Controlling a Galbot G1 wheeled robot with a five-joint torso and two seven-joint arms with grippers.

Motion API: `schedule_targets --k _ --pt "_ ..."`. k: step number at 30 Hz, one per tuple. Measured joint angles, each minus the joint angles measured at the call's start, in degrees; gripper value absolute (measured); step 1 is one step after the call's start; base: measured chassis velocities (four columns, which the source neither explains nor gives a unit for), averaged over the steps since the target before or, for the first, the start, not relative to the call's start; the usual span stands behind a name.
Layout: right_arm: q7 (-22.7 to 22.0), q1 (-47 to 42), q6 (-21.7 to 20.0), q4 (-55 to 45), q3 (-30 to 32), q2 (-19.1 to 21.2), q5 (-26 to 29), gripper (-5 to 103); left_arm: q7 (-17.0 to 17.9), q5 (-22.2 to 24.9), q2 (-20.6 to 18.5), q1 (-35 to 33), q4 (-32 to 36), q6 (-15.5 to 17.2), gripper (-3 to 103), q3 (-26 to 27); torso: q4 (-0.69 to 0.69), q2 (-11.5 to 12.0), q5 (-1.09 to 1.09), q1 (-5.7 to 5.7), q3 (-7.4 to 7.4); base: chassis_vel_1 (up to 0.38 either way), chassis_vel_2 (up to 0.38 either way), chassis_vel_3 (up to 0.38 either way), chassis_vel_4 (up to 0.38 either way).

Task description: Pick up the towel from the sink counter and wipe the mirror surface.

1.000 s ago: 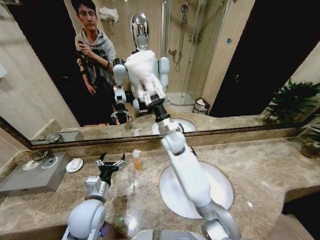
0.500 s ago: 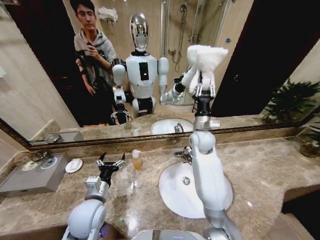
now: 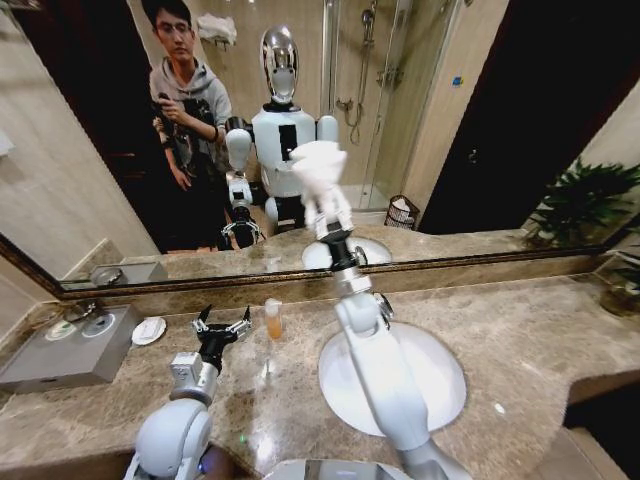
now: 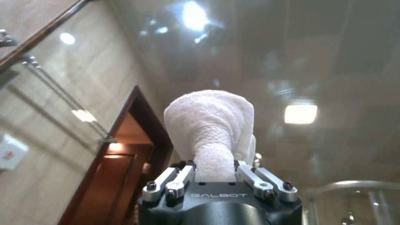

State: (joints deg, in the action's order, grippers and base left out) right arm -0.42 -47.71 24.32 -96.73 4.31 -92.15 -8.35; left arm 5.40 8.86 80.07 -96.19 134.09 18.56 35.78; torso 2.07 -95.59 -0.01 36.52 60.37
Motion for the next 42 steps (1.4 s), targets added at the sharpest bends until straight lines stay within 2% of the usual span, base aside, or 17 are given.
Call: schedule_targets --k 4,11,17,22,29,32,37,42 --pt "-0.08 -0.02 0.38 0.55 1.23 0.01 -0.09 22 0.00 0.00 0.00 0.00 0.00 0.00 100 0.00 0.00 0.00 0.00 0.00 0.00 0.000 0.000 0.000 0.000" --pt "-3.01 -2.57 0.65 -3.91 9.02 0.02 3.42 22 0.00 0.00 0.00 0.00 0.00 0.00 100 0.00 -0.02 0.00 0.01 0.00 0.00 0.000 0.000 0.000 0.000" --pt "-3.63 -3.47 1.12 -5.22 12.90 0.02 5.17 22 0.00 0.00 0.00 0.00 0.00 0.00 100 0.00 -0.03 0.00 0.02 0.00 0.00 0.000 0.000 0.000 0.000" --pt "-2.96 -2.80 1.03 -3.69 11.09 0.02 5.33 22 0.00 0.00 0.00 0.01 0.00 0.00 100 0.00 -0.01 0.00 0.01 0.00 0.00 0.000 0.000 0.000 0.000" --pt "0.77 -2.09 -0.36 -0.44 2.53 0.02 4.25 22 0.00 0.00 0.00 0.01 0.00 0.00 100 0.00 0.00 0.00 0.00 0.00 0.00 0.000 0.000 0.000 0.000" --pt "0.92 -5.06 -3.78 -1.79 -1.87 0.02 4.74 22 0.00 0.00 0.00 0.00 0.00 0.00 100 0.00 0.02 0.00 -0.01 0.00 0.00 0.000 0.000 0.000 0.000" --pt "0.17 -9.54 -6.25 -8.42 -0.93 0.03 6.55 22 0.00 0.00 0.00 0.00 0.00 0.00 100 0.00 -0.02 0.00 0.00 0.00 0.00 0.000 0.000 0.000 0.000" --pt "-1.02 -15.46 -6.75 -16.71 2.80 2.87 8.59 22 0.00 0.00 0.00 0.00 0.00 0.00 100 0.00 -0.03 0.00 0.01 0.00 0.00 0.000 0.000 0.000 0.000"
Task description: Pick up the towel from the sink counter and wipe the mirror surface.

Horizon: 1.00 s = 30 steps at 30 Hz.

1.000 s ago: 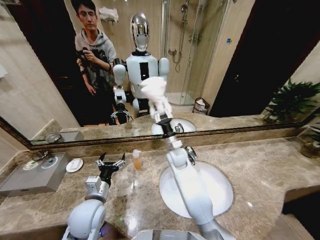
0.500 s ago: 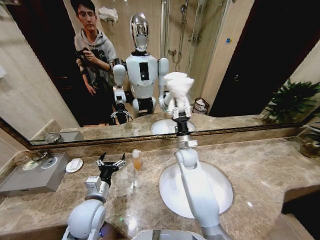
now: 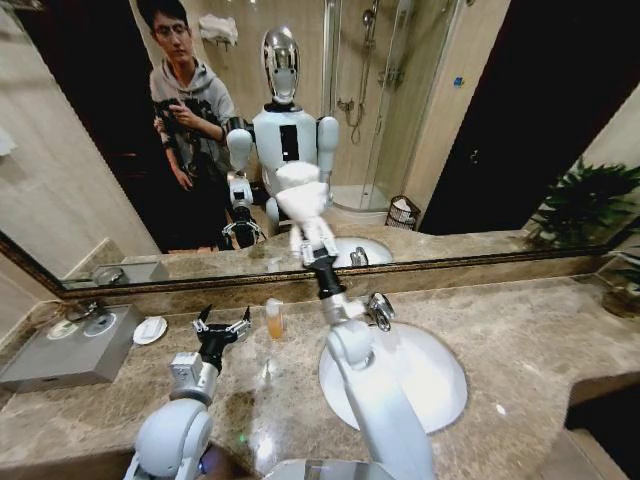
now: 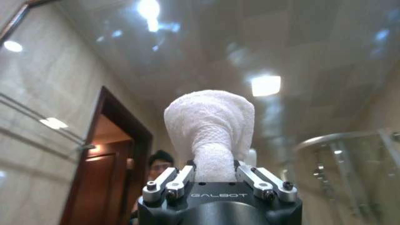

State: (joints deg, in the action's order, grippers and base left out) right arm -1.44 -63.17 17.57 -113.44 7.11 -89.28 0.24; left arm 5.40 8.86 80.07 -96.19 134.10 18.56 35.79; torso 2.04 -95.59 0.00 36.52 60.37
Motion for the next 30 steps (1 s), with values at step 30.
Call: schedule_targets --k 30 --pt "0.73 -14.64 5.04 -6.78 3.38 3.57 2.18 22 0.00 0.00 0.00 0.00 0.00 0.00 100 -0.01 0.02 0.00 -0.01 0.00 0.00 -0.102 -0.104 0.101 0.103"
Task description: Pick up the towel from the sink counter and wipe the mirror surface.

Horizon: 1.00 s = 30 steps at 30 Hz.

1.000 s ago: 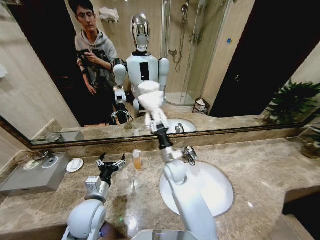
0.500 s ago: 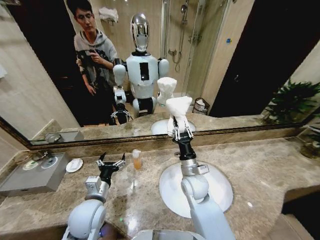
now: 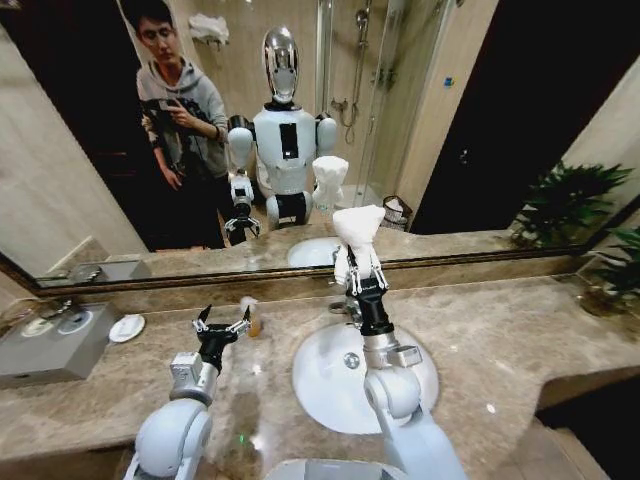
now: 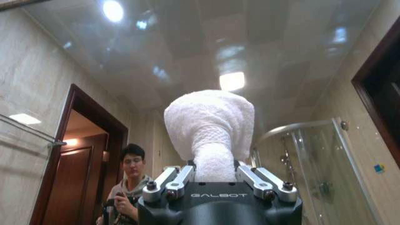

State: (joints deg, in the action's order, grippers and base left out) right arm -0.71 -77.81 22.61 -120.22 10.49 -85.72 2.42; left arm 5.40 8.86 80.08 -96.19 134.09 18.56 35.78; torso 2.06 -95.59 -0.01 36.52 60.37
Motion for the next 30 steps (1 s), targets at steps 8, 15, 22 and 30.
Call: schedule_targets --k 8,15,22,30 --pt "0.51 -4.50 2.68 -0.21 -1.53 0.32 -1.10 22 0.00 0.00 0.00 0.02 0.00 0.00 100 0.00 -0.03 0.00 0.00 0.00 0.00 -0.299 -0.295 0.291 0.304" --pt "0.70 -6.14 4.10 -0.03 -1.45 0.70 -1.35 22 -0.01 0.00 0.02 0.00 0.00 0.00 100 -0.01 0.03 0.00 0.04 0.00 0.00 -0.124 -0.155 0.154 0.105" --pt "0.69 -7.25 5.88 0.17 -1.48 1.33 -1.15 22 0.01 0.00 -0.02 0.01 0.00 0.00 100 0.02 0.01 0.01 -0.02 0.02 0.01 0.100 0.019 -0.092 0.002" --pt "0.53 -7.30 6.41 1.19 -1.38 1.37 -1.11 22 0.01 0.00 0.00 0.01 0.00 0.00 100 0.00 -0.02 0.01 0.02 0.02 0.01 0.127 -0.123 -0.142 0.136"
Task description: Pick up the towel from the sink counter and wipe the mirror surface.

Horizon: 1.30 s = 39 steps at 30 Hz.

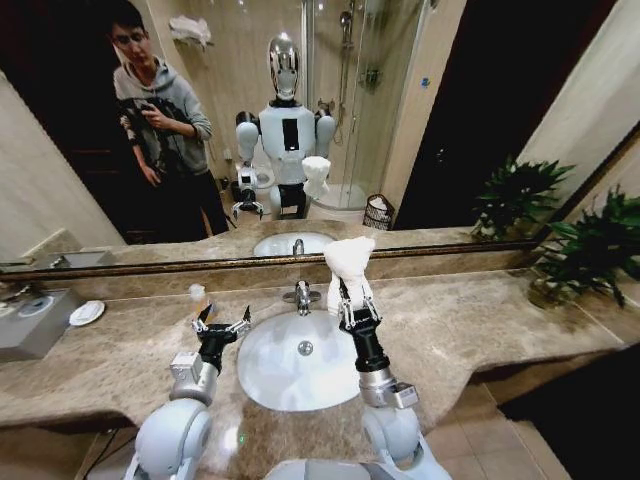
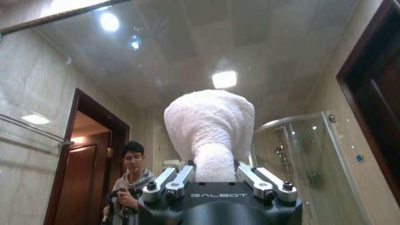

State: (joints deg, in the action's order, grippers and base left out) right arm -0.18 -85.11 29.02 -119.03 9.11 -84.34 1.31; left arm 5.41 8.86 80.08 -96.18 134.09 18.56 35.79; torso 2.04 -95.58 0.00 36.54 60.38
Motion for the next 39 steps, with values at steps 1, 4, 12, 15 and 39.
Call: schedule_targets --k 1,4,12,15,39 --pt "-0.09 0.10 -0.02 0.15 -0.02 0.00 0.03 22 0.00 0.00 0.00 0.00 0.00 0.00 100 0.00 0.01 0.00 -0.01 -0.02 0.00 0.141 -0.211 -0.164 0.255" --pt "-0.06 0.41 -0.73 0.21 -0.39 0.02 0.81 22 0.00 0.00 0.01 -0.02 0.00 0.00 100 0.00 0.01 -0.04 0.00 -0.10 -0.03 0.125 -0.198 -0.148 0.196" --pt "-1.88 0.89 -22.55 -3.36 -2.23 3.96 11.59 22 0.00 0.00 0.00 0.00 0.00 0.00 100 0.00 0.00 0.00 -0.02 0.00 0.01 0.035 -0.041 -0.047 0.065" --pt "-3.87 2.87 -33.88 -4.31 -2.42 7.09 17.72 22 0.00 0.00 0.00 0.01 0.00 0.00 100 0.00 0.02 0.01 0.00 0.04 0.01 -0.052 0.043 0.038 -0.050" --pt "-23.27 36.23 -60.59 13.97 -25.02 23.75 42.07 22 0.00 0.00 0.01 0.00 0.00 0.00 100 0.00 0.04 0.00 0.00 0.00 0.01 -0.002 0.002 0.002 -0.002"
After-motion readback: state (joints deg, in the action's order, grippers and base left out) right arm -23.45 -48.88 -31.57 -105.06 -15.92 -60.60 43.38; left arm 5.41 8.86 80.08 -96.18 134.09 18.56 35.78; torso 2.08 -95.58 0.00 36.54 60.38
